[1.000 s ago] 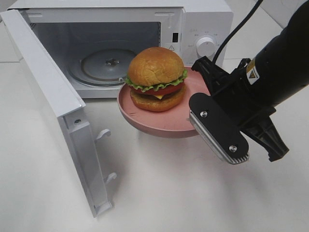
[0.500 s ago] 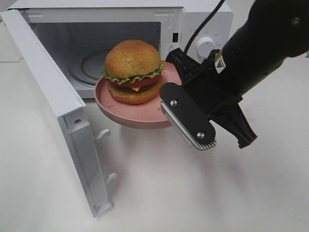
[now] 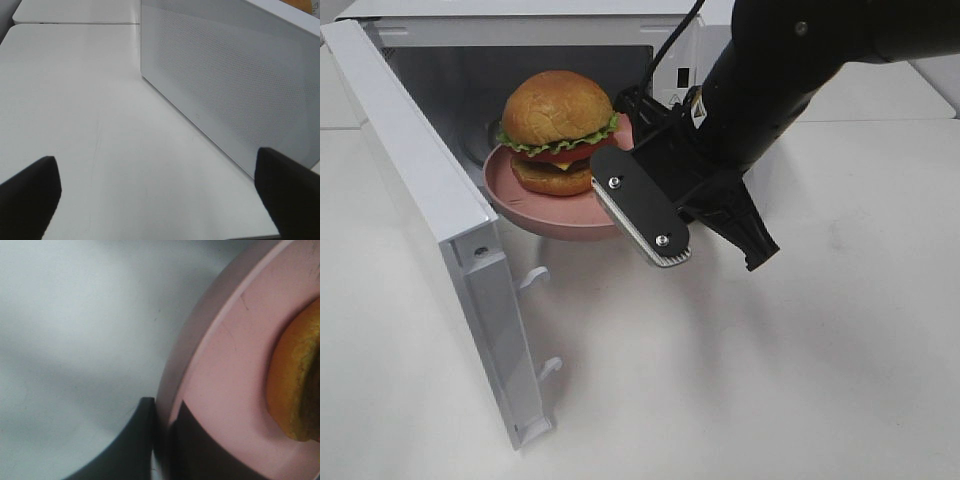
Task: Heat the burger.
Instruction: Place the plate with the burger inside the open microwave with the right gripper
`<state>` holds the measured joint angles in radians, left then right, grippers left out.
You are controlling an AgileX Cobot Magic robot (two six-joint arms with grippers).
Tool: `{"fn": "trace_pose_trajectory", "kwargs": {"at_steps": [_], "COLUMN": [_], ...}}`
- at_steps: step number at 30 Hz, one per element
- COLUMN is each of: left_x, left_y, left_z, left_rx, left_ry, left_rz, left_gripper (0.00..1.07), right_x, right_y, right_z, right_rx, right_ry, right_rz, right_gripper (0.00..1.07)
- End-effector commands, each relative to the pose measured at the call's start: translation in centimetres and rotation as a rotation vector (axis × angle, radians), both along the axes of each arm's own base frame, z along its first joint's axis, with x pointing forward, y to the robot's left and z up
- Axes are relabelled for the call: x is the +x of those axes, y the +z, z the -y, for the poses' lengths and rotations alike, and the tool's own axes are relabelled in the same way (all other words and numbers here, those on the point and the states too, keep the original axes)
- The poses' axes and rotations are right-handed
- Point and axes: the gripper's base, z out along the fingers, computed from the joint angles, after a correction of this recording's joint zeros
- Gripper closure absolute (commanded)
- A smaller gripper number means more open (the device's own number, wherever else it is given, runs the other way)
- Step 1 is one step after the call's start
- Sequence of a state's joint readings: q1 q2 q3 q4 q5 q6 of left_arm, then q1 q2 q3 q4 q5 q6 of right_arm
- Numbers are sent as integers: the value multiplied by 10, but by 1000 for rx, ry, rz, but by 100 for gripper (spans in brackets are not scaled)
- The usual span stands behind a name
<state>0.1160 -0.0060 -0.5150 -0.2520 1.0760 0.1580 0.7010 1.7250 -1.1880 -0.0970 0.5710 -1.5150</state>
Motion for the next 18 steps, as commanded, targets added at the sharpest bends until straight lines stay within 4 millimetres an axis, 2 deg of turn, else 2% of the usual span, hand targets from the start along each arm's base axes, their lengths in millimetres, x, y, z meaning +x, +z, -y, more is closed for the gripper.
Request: {"fn": "trace_pose_trajectory", "kwargs": {"at_steps": [1, 18], "left_x": [-2, -2], "left_y": [1, 1], "left_z": [1, 1], "left_rx": [-6, -6], "left_ry": [-5, -5], "left_rz": [25, 25], "left_gripper": [9, 9], "right_x": [9, 49], "right_y": [9, 2], "right_z": [-9, -40], "right_rx": [56, 89], "right_ry": [0, -78], "right_rz": [69, 90], "right_gripper": [107, 107]}}
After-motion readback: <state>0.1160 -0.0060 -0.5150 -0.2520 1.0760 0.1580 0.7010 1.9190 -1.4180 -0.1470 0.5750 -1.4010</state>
